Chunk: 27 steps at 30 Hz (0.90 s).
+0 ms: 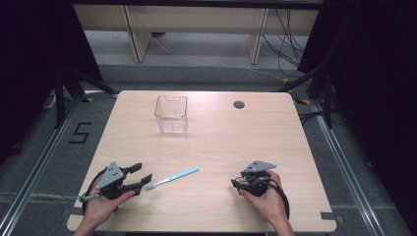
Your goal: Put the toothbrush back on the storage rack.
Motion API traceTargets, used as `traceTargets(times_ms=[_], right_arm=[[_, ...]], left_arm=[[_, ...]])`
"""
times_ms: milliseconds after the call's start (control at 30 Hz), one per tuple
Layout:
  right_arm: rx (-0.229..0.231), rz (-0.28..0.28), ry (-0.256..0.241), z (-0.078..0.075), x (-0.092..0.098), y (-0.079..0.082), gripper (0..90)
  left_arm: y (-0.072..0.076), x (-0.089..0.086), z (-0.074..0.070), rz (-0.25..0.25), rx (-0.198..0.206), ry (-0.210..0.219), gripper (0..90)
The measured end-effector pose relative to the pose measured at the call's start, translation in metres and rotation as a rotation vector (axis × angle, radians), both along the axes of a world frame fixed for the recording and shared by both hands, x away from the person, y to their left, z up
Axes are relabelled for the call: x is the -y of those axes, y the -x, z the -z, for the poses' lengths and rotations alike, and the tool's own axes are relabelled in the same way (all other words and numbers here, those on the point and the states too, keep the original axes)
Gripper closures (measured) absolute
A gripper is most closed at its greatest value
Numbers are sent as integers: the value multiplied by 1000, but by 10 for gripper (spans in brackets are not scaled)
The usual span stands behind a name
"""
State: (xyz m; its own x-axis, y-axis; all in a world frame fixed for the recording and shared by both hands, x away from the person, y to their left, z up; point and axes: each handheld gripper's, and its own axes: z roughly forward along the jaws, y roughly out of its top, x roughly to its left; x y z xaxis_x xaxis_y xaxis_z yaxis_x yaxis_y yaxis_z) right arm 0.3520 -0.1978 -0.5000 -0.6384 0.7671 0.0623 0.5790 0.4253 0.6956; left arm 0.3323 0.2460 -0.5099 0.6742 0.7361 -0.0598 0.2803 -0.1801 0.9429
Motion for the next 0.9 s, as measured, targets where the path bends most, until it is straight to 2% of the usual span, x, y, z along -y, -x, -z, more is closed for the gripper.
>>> traceTargets(times_ms=[100, 133, 200, 233, 267, 333, 500, 533, 633, 667, 700, 733, 767, 833, 900], right_arm=[[-1, 1, 0, 0, 0, 0, 500], [-3, 0, 2, 0, 0, 0, 499], [-19, 5, -2, -1, -1, 1, 497], [-7, -1, 4, -1, 0, 1, 496], [-25, 9, -2, -2, -1, 2, 496], [-18, 4, 0, -2, 0, 1, 493], [-33, 4, 1, -2, -1, 2, 488], [-59, 35, -13, -2, -3, 4, 484], [-28, -2, 9, 0, -1, 1, 476], [-39, 9, -1, 0, -1, 2, 476], [-39, 9, -1, 0, -1, 2, 476], [-40, 13, -2, 0, -1, 2, 476], [-45, 10, 2, -1, -1, 2, 476], [-22, -18, 17, -1, 0, 1, 476], [-32, -15, 18, -1, -1, 1, 476]], left_arm=[[-1, 1, -2, 15, 3, 4, 413], [0, 2, -3, 15, 1, -6, 415], [-1, 2, -6, 19, 4, -2, 420], [-1, 2, -8, 18, 1, -6, 423], [-1, 2, -10, 16, -2, -15, 426], [-2, 3, -13, 25, -2, -10, 432], [-5, 4, -23, 39, -25, -69, 447], [-5, 5, -24, 39, -38, -75, 448], [-8, 7, -27, 51, -61, -92, 449], [-9, 8, -28, 50, -73, -110, 449], [-9, 8, -28, 50, -73, -110, 448], [-11, 10, -29, 63, -92, -125, 448], [-11, 11, -30, 69, -102, -135, 447], [-13, 14, -31, 84, -116, -160, 447], [-15, 18, -33, 105, -133, -181, 447]])
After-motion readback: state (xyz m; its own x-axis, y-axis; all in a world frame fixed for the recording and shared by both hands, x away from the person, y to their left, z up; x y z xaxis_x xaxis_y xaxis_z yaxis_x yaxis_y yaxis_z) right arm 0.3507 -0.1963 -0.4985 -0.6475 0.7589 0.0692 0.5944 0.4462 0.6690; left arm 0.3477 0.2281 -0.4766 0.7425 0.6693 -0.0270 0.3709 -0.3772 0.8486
